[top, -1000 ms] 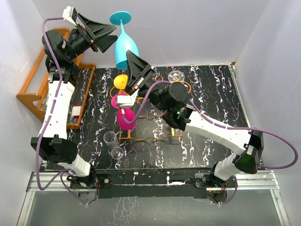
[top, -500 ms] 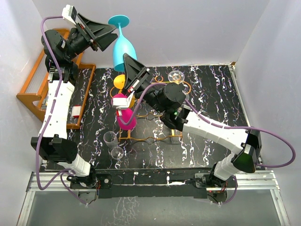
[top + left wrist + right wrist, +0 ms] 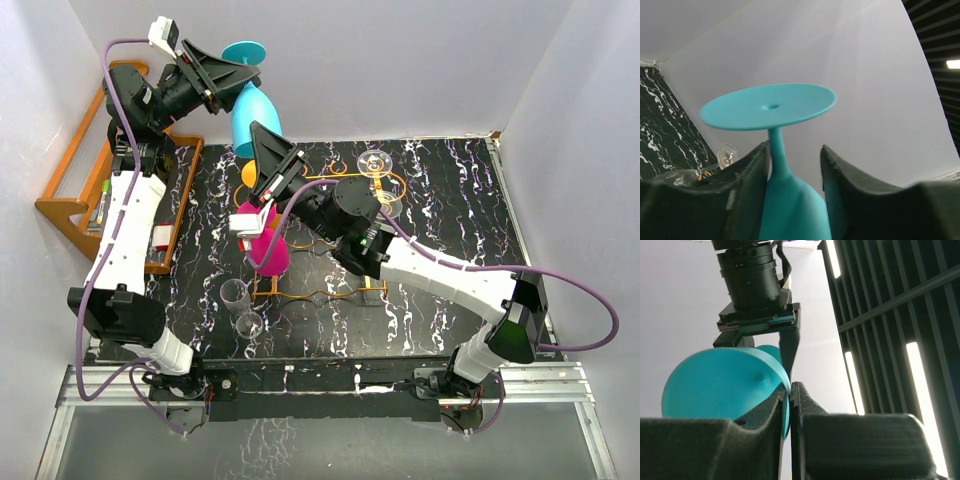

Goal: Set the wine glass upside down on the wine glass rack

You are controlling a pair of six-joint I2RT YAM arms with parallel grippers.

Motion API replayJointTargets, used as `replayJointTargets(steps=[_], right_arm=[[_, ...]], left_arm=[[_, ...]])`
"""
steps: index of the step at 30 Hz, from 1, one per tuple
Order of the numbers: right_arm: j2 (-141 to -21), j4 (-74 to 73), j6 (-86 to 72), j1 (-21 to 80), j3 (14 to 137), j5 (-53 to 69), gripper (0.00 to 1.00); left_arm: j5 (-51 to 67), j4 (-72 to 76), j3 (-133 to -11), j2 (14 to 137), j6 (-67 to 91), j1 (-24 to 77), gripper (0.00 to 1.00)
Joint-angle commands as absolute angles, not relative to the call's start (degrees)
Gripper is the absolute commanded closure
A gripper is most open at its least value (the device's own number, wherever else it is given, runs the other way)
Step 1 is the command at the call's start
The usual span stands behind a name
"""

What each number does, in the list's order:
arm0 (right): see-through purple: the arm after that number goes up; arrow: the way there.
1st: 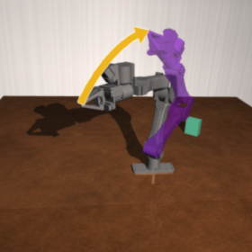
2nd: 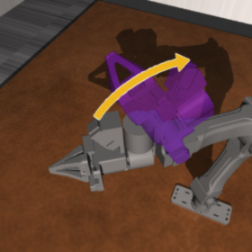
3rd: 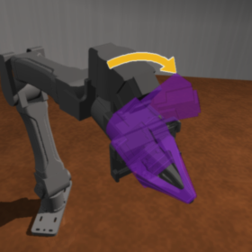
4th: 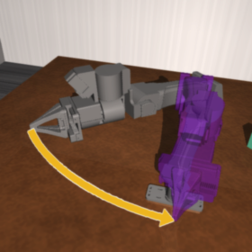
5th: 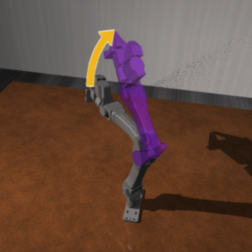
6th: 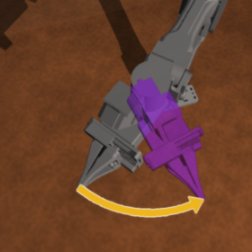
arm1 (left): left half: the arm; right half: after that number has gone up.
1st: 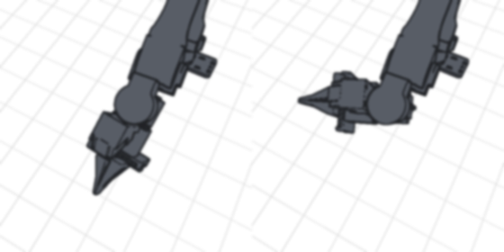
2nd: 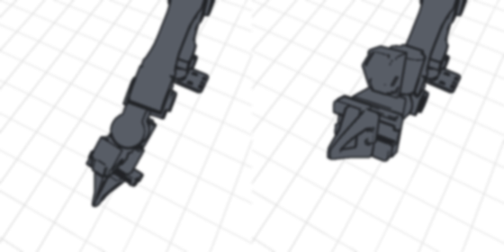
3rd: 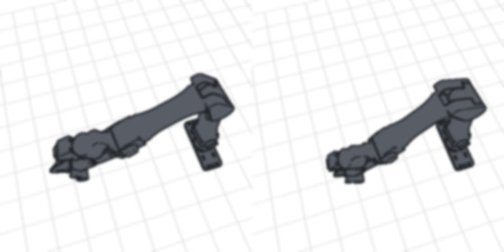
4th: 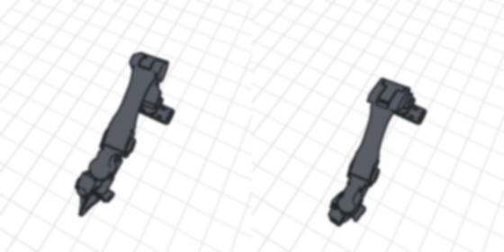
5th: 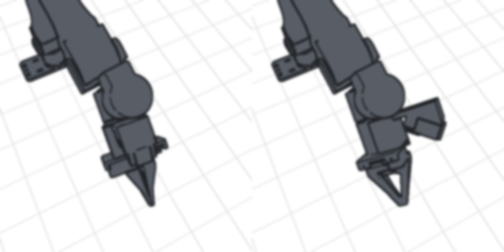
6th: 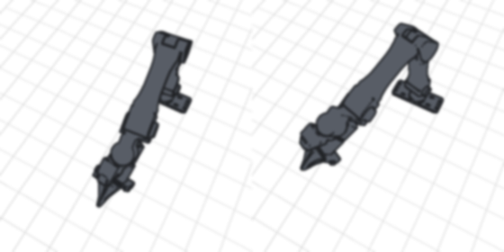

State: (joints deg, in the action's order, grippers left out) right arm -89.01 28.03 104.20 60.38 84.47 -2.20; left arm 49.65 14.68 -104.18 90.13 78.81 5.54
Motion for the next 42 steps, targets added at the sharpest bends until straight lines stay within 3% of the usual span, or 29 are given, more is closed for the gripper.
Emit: replayJointTargets(steps=[1, 4, 6, 13, 19, 23, 24, 25, 26, 32, 37, 40, 42], right_arm=[[-89.3, 29.6, 105.0, 60.6, 88.3, -2.9, 0.92], [-89.6, 29.4, 104.9, 60.6, 88.3, -3.2, 0.92], [-89.7, 29.2, 104.9, 60.6, 88.4, -3.2, 0.92], [-88.7, 26.4, 103.8, 60.6, 87.7, -0.9, 0.92], [-84.1, 23.2, 97.4, 60.6, 84.0, 6.7, 0.74], [-82.6, 20.6, 97.1, 60.6, 83.2, 6.6, 0.54], [-82.3, 20.4, 97.1, 60.6, 82.8, 6.3, 0.44], [-81.8, 20.4, 97.1, 60.6, 82.4, 6.1, 0.19], [-81.2, 20.3, 96.9, 60.6, 81.9, 6.0, 0.04], [-74.7, 21.2, 92.5, 60.8, 77.9, 5.6, 0.02], [-65.4, 22.5, 80.6, 61.3, 74.5, -0.1, 0.02], [-65.8, 32.1, 55.7, 62.7, 79.7, -16.2, 0.02], [-68.3, 20.3, 41.8, 63.0, 92.0, -27.2, 0.02]], left_arm=[[51.5, 14.8, -104.0, 88.5, 78.1, 6.5, 0.65], [51.7, 15.0, -104.5, 88.5, 77.9, 6.5, 0.79], [51.9, 14.7, -105.0, 88.7, 77.8, 6.5, 0.98], [53.5, 11.2, -110.9, 90.2, 72.3, 6.5, 1.0], [54.1, 3.7, -120.1, 91.4, 60.2, 6.5, 1.0], [54.4, -0.3, -125.2, 91.9, 52.9, 6.5, 1.0], [54.4, -1.3, -126.5, 91.9, 51.3, 6.5, 1.0], [54.3, -2.9, -128.0, 92.0, 49.2, 6.5, 1.0], [54.2, -4.3, -129.6, 92.1, 46.7, 6.5, 1.0], [57.4, -7.5, -133.4, 89.9, 42.9, 6.5, 1.0], [61.5, -5.3, -120.5, 79.9, 45.3, 6.5, 1.0], [61.9, -2.2, -111.2, 72.8, 45.7, 6.5, 1.0], [61.4, -0.6, -105.4, 68.2, 45.3, 6.5, 1.0]])
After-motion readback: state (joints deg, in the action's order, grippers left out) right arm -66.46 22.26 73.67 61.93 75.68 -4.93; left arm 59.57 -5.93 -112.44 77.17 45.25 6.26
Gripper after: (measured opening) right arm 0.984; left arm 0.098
